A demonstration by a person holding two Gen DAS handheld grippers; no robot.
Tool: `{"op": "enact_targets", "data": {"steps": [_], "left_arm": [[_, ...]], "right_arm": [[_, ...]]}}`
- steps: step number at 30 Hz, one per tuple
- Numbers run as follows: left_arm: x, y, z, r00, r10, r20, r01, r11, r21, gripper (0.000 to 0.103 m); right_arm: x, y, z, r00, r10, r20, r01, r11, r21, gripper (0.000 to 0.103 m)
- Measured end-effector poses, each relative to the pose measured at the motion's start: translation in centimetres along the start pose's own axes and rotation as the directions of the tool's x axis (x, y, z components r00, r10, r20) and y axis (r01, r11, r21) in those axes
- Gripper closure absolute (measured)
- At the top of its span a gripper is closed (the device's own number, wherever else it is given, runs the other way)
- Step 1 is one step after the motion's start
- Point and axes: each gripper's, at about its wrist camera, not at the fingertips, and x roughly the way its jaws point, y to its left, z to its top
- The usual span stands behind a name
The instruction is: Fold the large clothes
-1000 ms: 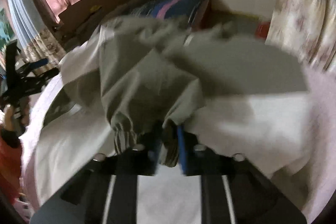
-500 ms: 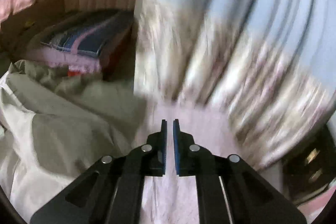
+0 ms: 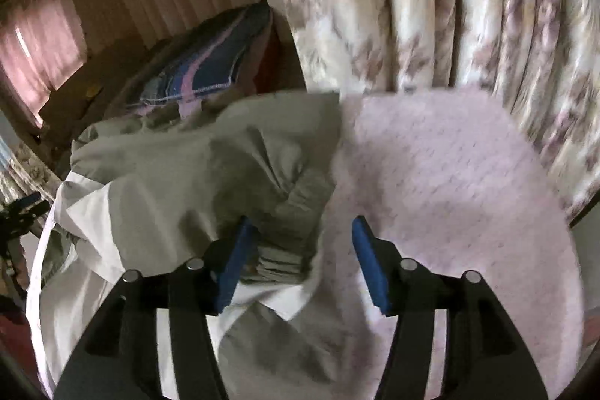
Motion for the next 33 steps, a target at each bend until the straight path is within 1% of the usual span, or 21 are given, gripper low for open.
{"op": "enact_targets", "data": {"steps": [1,2,3,4,5,6,9,12,14,16,19,20,22,23,24,25,26,27,29,31,33], "left_arm": [[1.1,-0.1,0.2,0.999,-0.036,-0.025,0.036,0.999,-0.008,0.004],[2.0,-0.3,0.3,0.997,-0.058,-0.049,0.058,0.998,-0.01,0.01],[2.9,-0.5,0.2,0.994,-0.075,-0.075,0.074,0.997,-0.012,0.034],[3.8,-0.6,0.3,0.99,-0.087,-0.109,0.086,0.996,-0.015,0.044],[4.7,-1.0,0.3,0.991,-0.035,-0.129,0.035,0.999,0.001,0.05],[5.1,-1.1,0.2,0.992,0.001,-0.129,0.002,1.0,0.023,0.063],[4.6,-1.0,-0.5,0.992,0.063,-0.109,-0.055,0.996,0.072,0.083],[3.4,0.1,-1.8,0.991,0.088,-0.102,-0.078,0.992,0.095,0.09],[3.0,0.7,-2.7,0.99,0.102,-0.096,-0.092,0.99,0.109,0.091],[2.8,0.7,-3.3,0.991,0.105,-0.087,-0.093,0.987,0.129,0.091],[2.9,0.0,-3.8,0.991,0.109,-0.081,-0.096,0.984,0.149,0.087],[3.1,-0.2,-3.7,0.99,0.114,-0.078,-0.101,0.983,0.154,0.085],[2.7,-0.5,-3.8,0.99,0.128,-0.066,-0.115,0.979,0.167,0.084],[2.2,-0.5,-3.9,0.989,0.137,-0.051,-0.127,0.977,0.172,0.07],[1.7,-0.6,-4.1,0.99,0.137,-0.038,-0.129,0.976,0.173,0.049],[1.1,-0.4,-4.2,0.991,0.129,-0.021,-0.124,0.978,0.171,0.037],[0.0,-0.2,-4.5,0.992,0.127,0.008,-0.126,0.979,0.163,0.018],[-1.1,-0.1,-4.7,0.991,0.132,0.035,-0.136,0.979,0.153,0.012],[-3.0,0.1,-5.3,0.99,0.124,0.067,-0.132,0.982,0.134,0.008],[-4.6,0.2,-6.0,0.99,0.119,0.082,-0.128,0.985,0.115,0.003],[-6.5,0.1,-7.3,0.988,0.128,0.086,-0.136,0.985,0.107,0.003]], "right_arm": [[0.2,0.3,-0.2,1.0,0.025,-0.009,-0.025,1.0,0.013,0.049],[0.5,0.6,-0.2,0.998,0.056,-0.022,-0.055,0.998,0.023,0.065],[0.7,1.2,-0.2,0.998,0.055,-0.027,-0.055,0.998,0.019,0.07],[0.6,2.0,-0.2,0.999,0.041,-0.014,-0.041,0.999,-0.005,0.076],[0.6,2.7,0.0,0.999,0.042,0.002,-0.041,0.998,-0.038,0.083],[0.0,3.9,0.2,0.998,0.056,0.033,-0.053,0.995,-0.083,0.093],[-2.7,7.1,0.5,0.991,0.042,0.13,-0.015,0.979,-0.201,0.095],[-5.2,9.7,0.6,0.979,-0.007,0.203,0.076,0.94,-0.333,0.095],[-4.9,10.2,0.7,0.978,-0.078,0.193,0.149,0.91,-0.387,0.095],[-2.8,9.2,0.6,0.976,-0.163,0.142,0.207,0.893,-0.401,0.095],[1.5,7.5,-0.6,0.958,-0.28,0.058,0.277,0.86,-0.429,0.094],[2.6,7.3,-0.9,0.953,-0.298,0.048,0.288,0.851,-0.438,0.093],[2.4,7.6,-1.4,0.948,-0.307,0.087,0.313,0.84,-0.444,0.09],[1.8,7.6,-1.7,0.948,-0.305,0.092,0.313,0.843,-0.437,0.086],[0.8,7.4,-1.8,0.95,-0.296,0.101,0.311,0.853,-0.42,0.077],[-0.3,7.2,-2.0,0.952,-0.285,0.114,0.307,0.862,-0.404,0.068],[-1.6,7.1,-2.2,0.955,-0.268,0.128,0.297,0.874,-0.385,0.046],[-3.4,6.7,-2.6,0.958,-0.238,0.161,0.281,0.894,-0.349,0.036],[-6.4,6.3,-3.7,0.963,-0.19,0.19,0.241,0.922,-0.302,0.036],[-8.3,6.3,-4.6,0.963,-0.179,0.2,0.231,0.932,-0.279,0.033],[-10.7,6.2,-6.2,0.957,-0.173,0.231,0.232,0.938,-0.259,0.018]]}}
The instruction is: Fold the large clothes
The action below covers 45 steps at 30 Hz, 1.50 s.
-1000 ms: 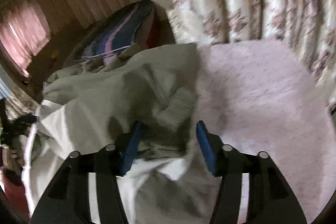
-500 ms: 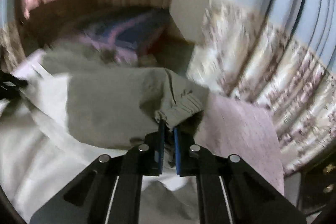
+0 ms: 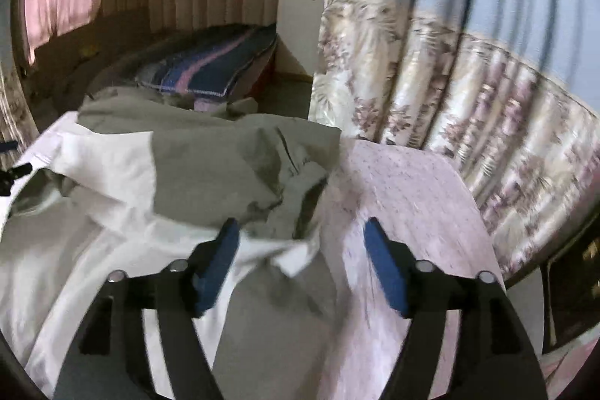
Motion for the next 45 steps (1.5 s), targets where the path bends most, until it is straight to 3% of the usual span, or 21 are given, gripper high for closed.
{"op": "enact_targets", "data": {"steps": [2,5,13,25,29,34,37,39,41,45], "left_arm": [[-1.5,0.2,-1.2,1.0,0.02,0.006,-0.02,1.0,0.0,0.003],[-3.4,0.5,-3.2,1.0,0.012,0.0,-0.012,1.0,-0.019,0.003],[-7.1,0.1,-8.7,1.0,0.018,-0.011,-0.019,0.999,-0.041,0.003],[-9.6,-2.4,-13.5,0.998,-0.057,-0.027,0.056,0.997,-0.056,0.003],[-9.7,-3.1,-14.2,0.998,-0.05,-0.029,0.048,0.997,-0.052,0.003],[-9.9,-2.7,-14.6,0.997,-0.079,-0.026,0.077,0.993,-0.088,0.003],[-10.0,-2.8,-14.5,0.997,-0.074,-0.03,0.071,0.995,-0.076,0.003],[-10.1,-2.8,-14.4,0.996,-0.088,-0.029,0.085,0.994,-0.072,0.003],[-10.4,-3.0,-14.4,0.995,-0.1,-0.023,0.098,0.993,-0.067,0.003],[-10.6,-3.3,-14.7,0.995,-0.092,-0.028,0.09,0.995,-0.05,0.003]], "right_arm": [[-2.5,0.1,-1.5,1.0,-0.006,0.029,0.006,1.0,0.003,0.008],[-4.4,0.4,-3.2,0.998,-0.054,0.036,0.055,0.998,-0.004,0.004],[-7.3,1.7,-8.0,0.994,-0.105,0.009,0.104,0.992,0.065,0.003],[-10.4,2.7,-14.0,0.995,-0.088,-0.056,0.095,0.986,0.134,0.004],[-10.5,2.4,-16.0,0.992,-0.078,-0.104,0.093,0.984,0.152,0.021],[-10.4,1.9,-18.2,0.986,-0.056,-0.157,0.083,0.981,0.175,0.022],[-9.8,1.7,-19.0,0.976,-0.013,-0.216,0.053,0.982,0.183,0.031],[-9.5,1.7,-19.5,0.968,0.036,-0.247,0.016,0.978,0.206,0.047],[-9.2,2.0,-19.8,0.958,0.076,-0.276,-0.016,0.976,0.215,0.055],[-9.7,3.0,-20.1,0.946,0.093,-0.31,-0.035,0.982,0.185,0.055]]}}
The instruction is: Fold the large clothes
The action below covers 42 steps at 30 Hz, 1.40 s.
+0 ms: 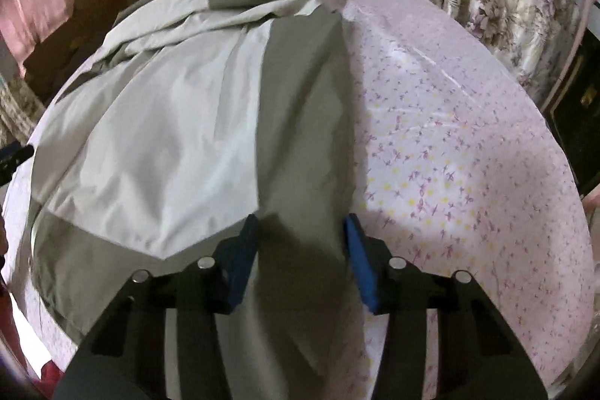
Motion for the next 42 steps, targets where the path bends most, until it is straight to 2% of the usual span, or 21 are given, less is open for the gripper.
{"op": "enact_targets", "data": {"steps": [7,8,9,12,14,16,21,22,24,25,27,28,29,31,36,40,42], "left_arm": [[-0.6,-0.9,-1.1,0.999,-0.036,-0.007,0.036,0.999,-0.005,0.003],[-0.7,-1.0,-1.3,0.999,-0.043,-0.008,0.043,0.999,-0.005,0.003],[-0.8,-1.1,-1.4,0.998,-0.055,-0.01,0.054,0.998,-0.009,0.003],[-0.7,-1.4,-1.6,0.991,-0.129,-0.026,0.128,0.991,-0.046,0.003],[-0.6,-2.1,-1.6,0.984,-0.177,-0.03,0.175,0.983,-0.053,0.003],[-0.7,-3.0,-1.4,0.982,-0.186,-0.024,0.185,0.982,-0.049,0.003],[0.6,-5.2,-0.6,0.963,-0.267,-0.042,0.266,0.964,-0.026,0.005],[0.9,-5.5,-0.5,0.961,-0.274,-0.046,0.273,0.962,-0.019,0.01],[1.9,-6.3,0.0,0.962,-0.263,-0.073,0.264,0.964,0.005,0.036],[2.3,-6.3,0.2,0.964,-0.253,-0.084,0.255,0.967,0.007,0.044],[2.5,-5.7,0.5,0.965,-0.247,-0.084,0.248,0.969,0.007,0.077],[2.4,-5.2,0.7,0.965,-0.251,-0.078,0.252,0.968,-0.001,0.083],[2.0,-4.2,1.2,0.954,-0.292,-0.069,0.291,0.956,-0.026,0.087],[1.7,-3.4,1.9,0.945,-0.318,-0.07,0.317,0.948,-0.027,0.092],[0.9,-4.5,4.1,0.958,-0.282,-0.053,0.285,0.956,0.071,0.096],[0.8,-4.7,6.7,0.962,-0.274,-0.006,0.273,0.957,0.094,0.098],[0.8,-4.8,8.3,0.96,-0.278,0.011,0.276,0.956,0.097,0.098]], "right_arm": [[-1.2,0.3,-2.0,0.998,0.03,-0.047,-0.031,0.999,-0.023,0.056],[-1.3,0.3,-2.2,0.998,0.031,-0.046,-0.033,0.999,-0.025,0.061],[-1.4,0.4,-2.3,0.998,0.039,-0.039,-0.04,0.999,-0.027,0.075],[-1.4,0.8,-2.2,0.997,0.075,-0.012,-0.076,0.997,-0.022,0.092],[-1.0,1.4,-1.8,0.996,0.093,0.006,-0.093,0.995,-0.03,0.096],[-0.7,2.1,-1.5,0.994,0.107,0.013,-0.106,0.994,-0.04,0.096],[-0.5,3.3,-0.6,0.991,0.131,0.028,-0.129,0.989,-0.073,0.096],[-0.5,3.3,-0.5,0.99,0.135,0.03,-0.133,0.988,-0.074,0.096],[-0.5,3.5,-0.4,0.989,0.139,0.041,-0.135,0.987,-0.084,0.098],[-0.6,3.5,-0.3,0.988,0.145,0.052,-0.141,0.987,-0.084,0.099],[-1.0,3.7,0.0,0.985,0.153,0.08,-0.145,0.985,-0.091,0.1],[-1.3,3.9,0.1,0.984,0.151,0.098,-0.142,0.985,-0.097,0.1],[-1.7,4.1,0.5,0.981,0.151,0.119,-0.139,0.985,-0.103,0.1],[-2.7,4.4,1.4,0.973,0.161,0.167,-0.143,0.983,-0.113,0.101],[-4.7,5.1,4.9,0.946,0.171,0.276,-0.135,0.98,-0.145,0.101],[-5.7,5.3,8.0,0.926,0.112,0.36,-0.052,0.984,-0.172,0.101],[-5.9,4.7,9.8,0.913,0.05,0.405,0.011,0.989,-0.146,0.101]]}}
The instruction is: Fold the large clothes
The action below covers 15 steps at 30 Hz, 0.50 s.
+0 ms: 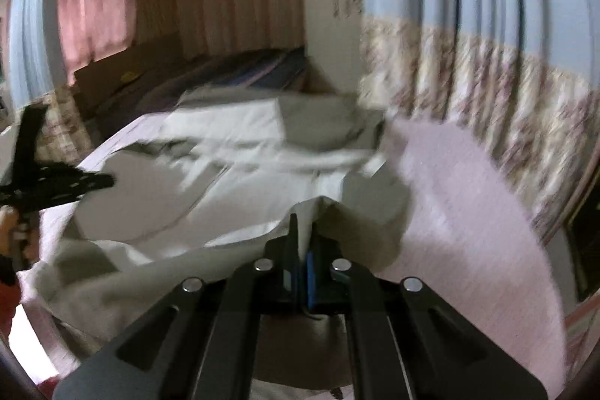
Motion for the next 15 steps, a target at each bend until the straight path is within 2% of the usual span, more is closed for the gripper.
{"op": "enact_targets", "data": {"steps": [1,7,10,12,13,15], "left_arm": [[-0.1,0.0,0.6,1.0,-0.005,0.008,0.005,1.0,0.002,0.098],[-0.3,0.3,2.1,0.999,-0.041,0.008,0.042,0.999,-0.01,0.079],[-1.1,-0.1,1.0,1.0,-0.02,0.007,0.02,1.0,-0.011,0.055],[-1.7,-0.1,-0.3,1.0,-0.001,0.013,0.002,1.0,-0.017,0.02],[-2.0,-0.1,-1.2,1.0,0.014,0.015,-0.014,1.0,-0.016,0.014],[-2.2,-0.1,-3.5,0.999,0.033,-0.004,-0.033,0.999,-0.002,0.012]], "right_arm": [[0.3,-0.6,0.7,1.0,-0.017,0.011,0.017,1.0,0.006,0.101],[2.7,-2.3,4.5,0.995,-0.082,0.058,0.083,0.997,-0.012,0.101],[3.4,-2.2,5.0,0.995,-0.09,0.053,0.091,0.996,-0.017,0.101],[3.5,-2.2,4.4,0.995,-0.083,0.049,0.084,0.996,-0.014,0.101],[3.5,-2.2,4.1,0.996,-0.074,0.047,0.075,0.997,-0.011,0.101],[3.2,-2.3,3.5,0.997,-0.055,0.046,0.056,0.998,-0.003,0.101]]}}
